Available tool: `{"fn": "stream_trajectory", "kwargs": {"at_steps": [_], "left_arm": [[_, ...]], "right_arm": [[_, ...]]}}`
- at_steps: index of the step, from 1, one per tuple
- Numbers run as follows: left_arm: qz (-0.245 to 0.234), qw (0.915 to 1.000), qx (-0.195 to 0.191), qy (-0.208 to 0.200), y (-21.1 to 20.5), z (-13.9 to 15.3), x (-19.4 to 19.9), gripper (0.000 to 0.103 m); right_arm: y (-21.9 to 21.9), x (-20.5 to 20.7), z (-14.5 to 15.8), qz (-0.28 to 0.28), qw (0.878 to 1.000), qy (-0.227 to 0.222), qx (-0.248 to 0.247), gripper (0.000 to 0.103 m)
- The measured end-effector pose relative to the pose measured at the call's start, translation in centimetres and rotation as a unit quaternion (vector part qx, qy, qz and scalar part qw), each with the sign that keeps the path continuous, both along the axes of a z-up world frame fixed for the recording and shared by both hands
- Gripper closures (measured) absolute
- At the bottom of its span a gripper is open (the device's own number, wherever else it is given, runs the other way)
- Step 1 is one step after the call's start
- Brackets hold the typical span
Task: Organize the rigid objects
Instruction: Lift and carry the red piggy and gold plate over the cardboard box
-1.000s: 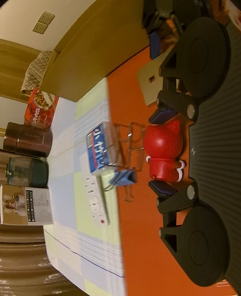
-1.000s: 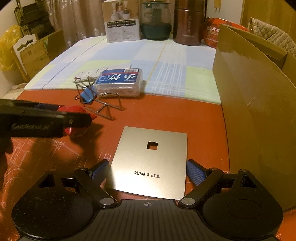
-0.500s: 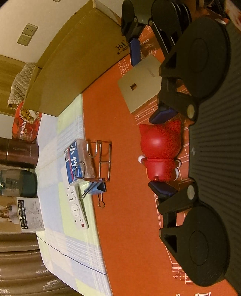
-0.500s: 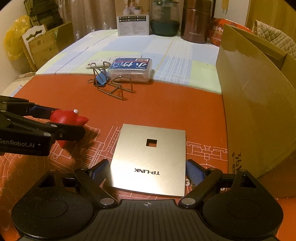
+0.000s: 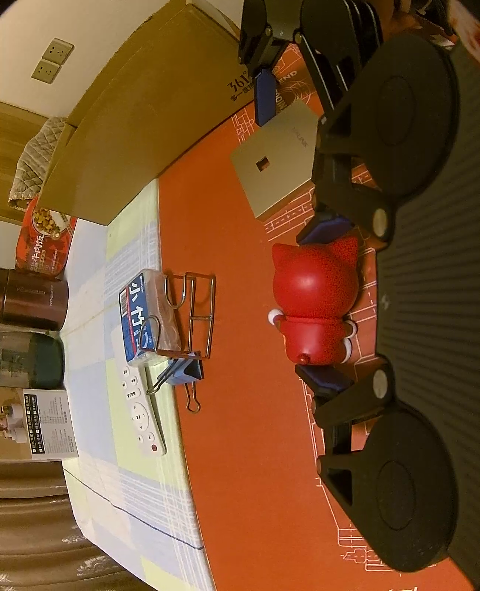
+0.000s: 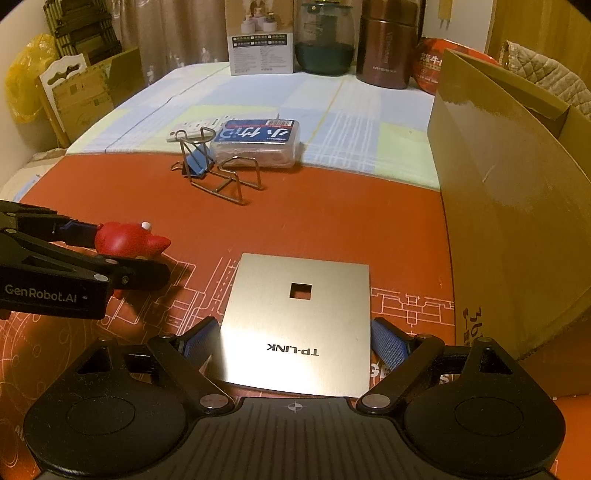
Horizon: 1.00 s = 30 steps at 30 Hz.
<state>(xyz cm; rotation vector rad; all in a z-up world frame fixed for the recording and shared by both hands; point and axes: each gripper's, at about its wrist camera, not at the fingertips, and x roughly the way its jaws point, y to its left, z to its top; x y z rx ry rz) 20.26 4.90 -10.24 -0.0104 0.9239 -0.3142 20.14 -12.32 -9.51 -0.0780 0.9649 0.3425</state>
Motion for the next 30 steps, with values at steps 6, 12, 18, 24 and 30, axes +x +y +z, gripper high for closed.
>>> {"fn": "stream_trajectory", "kwargs": {"at_steps": [6, 12, 18, 24, 30], "left_arm": [[0.010, 0.9999, -0.003, -0.008, 0.1, 0.3, 0.0, 0.040], [0.010, 0.9999, -0.006, -0.012, 0.1, 0.6, -0.1, 0.040], [0.015, 0.9997, -0.014, -0.016, 0.3, 1.0, -0.1, 0.040], [0.020, 0.9991, -0.021, -0.031, 0.6, 2.0, -0.4, 0.040], [0.024, 0.9981, -0.028, -0.050, 0.7, 3.6, -0.6, 0.040]], "right_arm": [[0.0, 0.1, -0.1, -0.017, 1.000, -0.009, 0.001, 0.017], [0.3, 0.0, -0.3, -0.036, 0.999, -0.022, 0.001, 0.017], [0.3, 0.1, -0.1, -0.053, 0.998, -0.023, 0.003, 0.020], [0.2, -0.2, 1.0, -0.055, 0.997, -0.055, 0.008, 0.021], [0.4, -0.4, 2.8, -0.047, 0.995, -0.081, 0.017, 0.021]]}}
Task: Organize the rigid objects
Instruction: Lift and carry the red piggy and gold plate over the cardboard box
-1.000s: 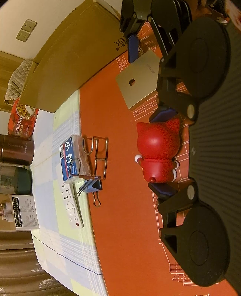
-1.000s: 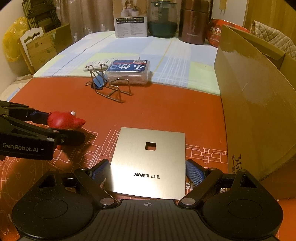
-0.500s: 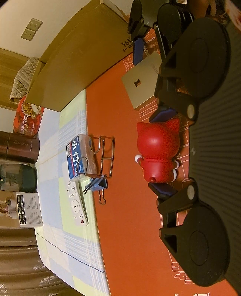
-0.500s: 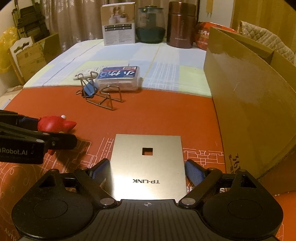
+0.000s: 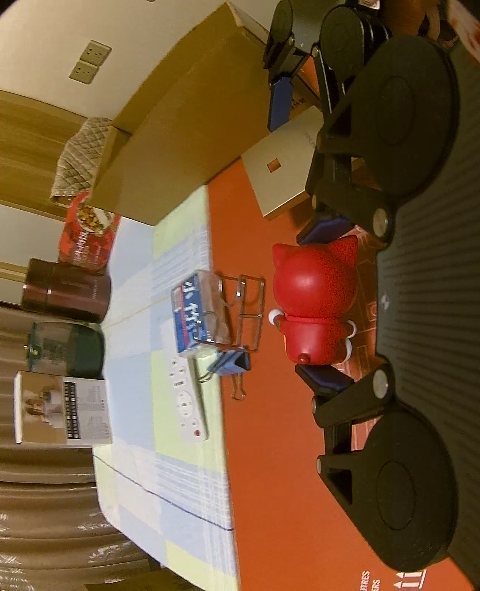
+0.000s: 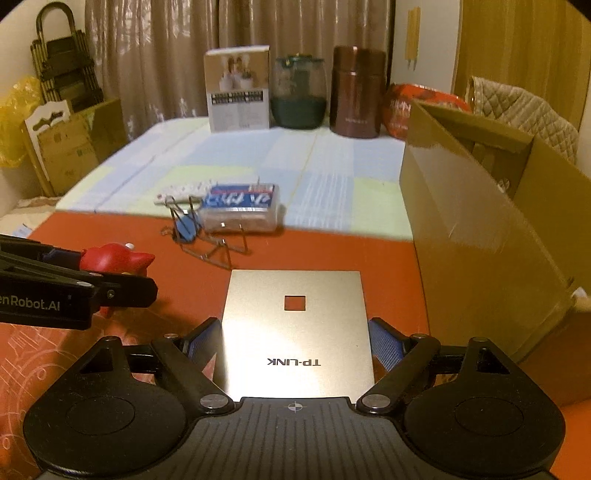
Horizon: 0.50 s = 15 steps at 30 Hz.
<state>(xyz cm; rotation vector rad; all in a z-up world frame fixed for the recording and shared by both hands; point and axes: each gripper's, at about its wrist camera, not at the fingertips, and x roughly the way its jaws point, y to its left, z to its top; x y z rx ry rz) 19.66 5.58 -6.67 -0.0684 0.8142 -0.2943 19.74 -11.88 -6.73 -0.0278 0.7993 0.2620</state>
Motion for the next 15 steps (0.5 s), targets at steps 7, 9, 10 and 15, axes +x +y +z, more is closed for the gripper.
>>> {"fn": "stream_trajectory", "kwargs": {"at_steps": [7, 9, 10, 15], "left_arm": [[0.008, 0.9998, -0.007, -0.019, -0.1, 1.6, -0.6, 0.040], [0.010, 0.9994, -0.009, -0.030, -0.2, 2.3, -0.8, 0.040], [0.011, 0.9993, -0.009, -0.035, -0.3, 2.7, -0.9, 0.040], [0.017, 0.9982, -0.010, -0.057, -0.8, 4.3, -1.1, 0.040]], "right_arm": [[-0.5, -0.2, 2.6, 0.005, 0.999, -0.034, 0.006, 0.021], [-0.7, -0.2, 3.5, 0.006, 0.999, -0.046, 0.007, 0.020], [-0.8, -0.3, 3.9, 0.005, 0.999, -0.052, 0.008, 0.020], [-1.7, -0.5, 6.2, 0.003, 0.996, -0.085, 0.007, 0.021]]}}
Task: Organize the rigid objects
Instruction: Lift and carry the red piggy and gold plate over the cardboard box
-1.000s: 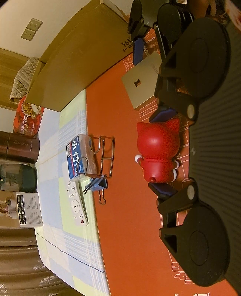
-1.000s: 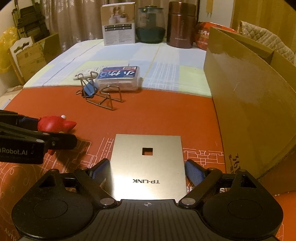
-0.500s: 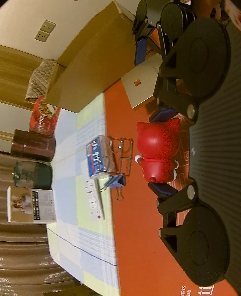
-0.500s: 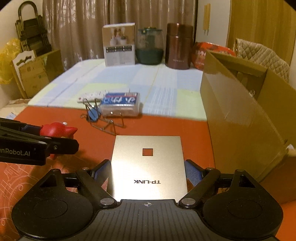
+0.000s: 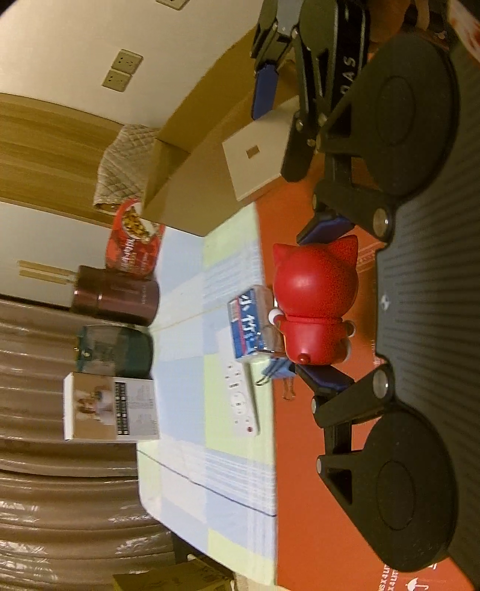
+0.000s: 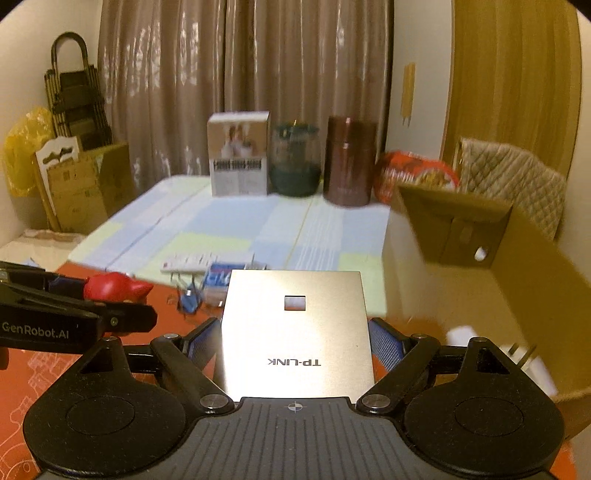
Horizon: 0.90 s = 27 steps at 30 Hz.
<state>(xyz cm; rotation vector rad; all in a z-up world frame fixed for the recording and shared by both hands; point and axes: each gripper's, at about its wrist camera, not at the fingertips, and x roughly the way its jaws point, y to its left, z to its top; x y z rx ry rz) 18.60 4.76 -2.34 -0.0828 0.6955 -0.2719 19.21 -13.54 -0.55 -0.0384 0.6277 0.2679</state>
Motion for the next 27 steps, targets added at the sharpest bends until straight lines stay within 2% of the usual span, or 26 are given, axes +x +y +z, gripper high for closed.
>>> {"fn": "stream_trajectory", "kwargs": {"at_steps": [10, 21, 27], "left_arm": [[0.003, 0.9995, -0.008, -0.030, -2.4, 3.1, -0.8, 0.040], [-0.054, 0.9967, -0.019, -0.057, -9.6, 6.5, -0.3, 0.040], [-0.088, 0.9940, -0.021, -0.062, -14.1, 7.4, 1.2, 0.040]], "right_arm": [[-3.7, -0.6, 3.8, -0.028, 0.999, -0.043, 0.018, 0.021], [-12.0, 0.1, 6.3, -0.113, 0.990, -0.074, 0.028, 0.020], [-16.9, 1.3, 6.1, -0.160, 0.984, -0.067, 0.044, 0.020]]}}
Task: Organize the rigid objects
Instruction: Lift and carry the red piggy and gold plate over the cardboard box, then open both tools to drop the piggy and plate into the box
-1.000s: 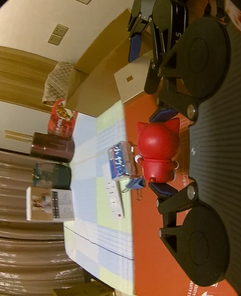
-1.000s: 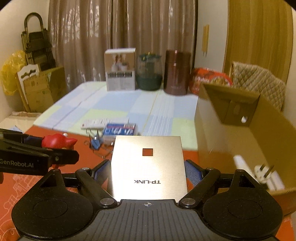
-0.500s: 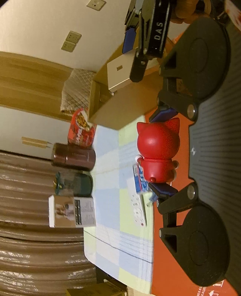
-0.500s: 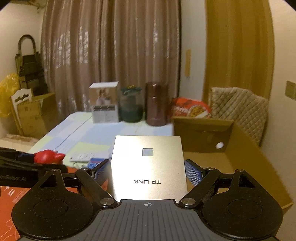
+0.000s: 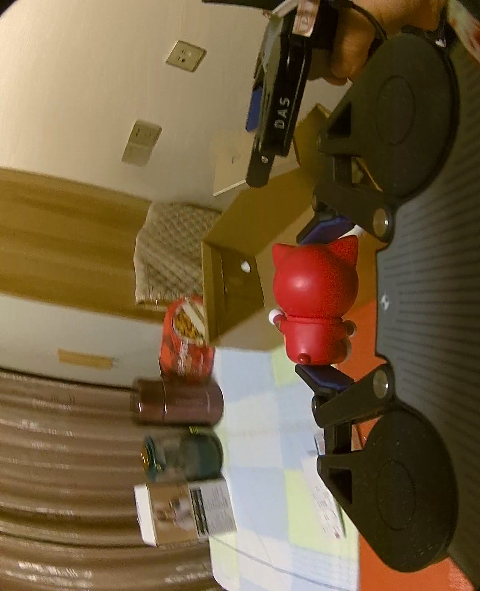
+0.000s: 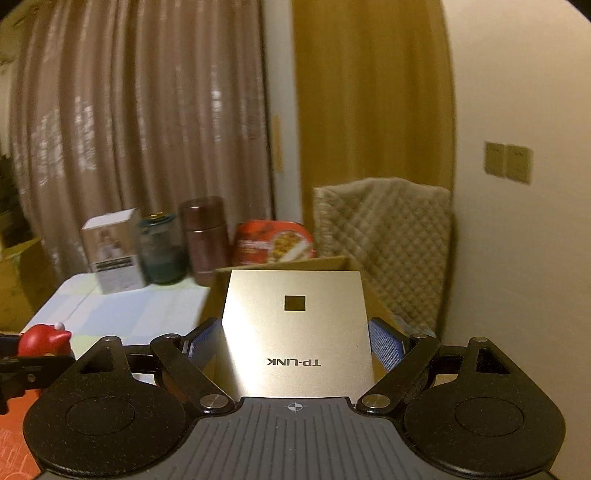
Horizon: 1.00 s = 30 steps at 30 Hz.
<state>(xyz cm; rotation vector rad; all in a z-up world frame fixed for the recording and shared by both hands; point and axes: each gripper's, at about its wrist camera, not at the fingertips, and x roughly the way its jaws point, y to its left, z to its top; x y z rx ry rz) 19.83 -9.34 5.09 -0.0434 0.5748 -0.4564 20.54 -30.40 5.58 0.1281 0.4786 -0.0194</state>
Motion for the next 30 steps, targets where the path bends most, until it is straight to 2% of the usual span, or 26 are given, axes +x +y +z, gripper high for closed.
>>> {"fn": "stream_trajectory", "kwargs": {"at_steps": [9, 19, 30], "left_arm": [[-0.045, 0.9988, 0.016, 0.009, -5.6, -1.0, 3.5, 0.040], [-0.085, 0.9938, 0.069, 0.017, -9.4, -4.0, 6.4, 0.040], [-0.093, 0.9909, 0.093, 0.032, -10.7, -5.5, 8.2, 0.040]], "right_arm": [[-5.0, 1.2, -1.5, -0.026, 0.997, 0.031, 0.066, 0.020], [-7.0, 2.7, -2.3, -0.038, 0.995, 0.044, 0.080, 0.020], [-6.9, 3.4, -2.9, -0.029, 0.995, 0.051, 0.085, 0.020]]}}
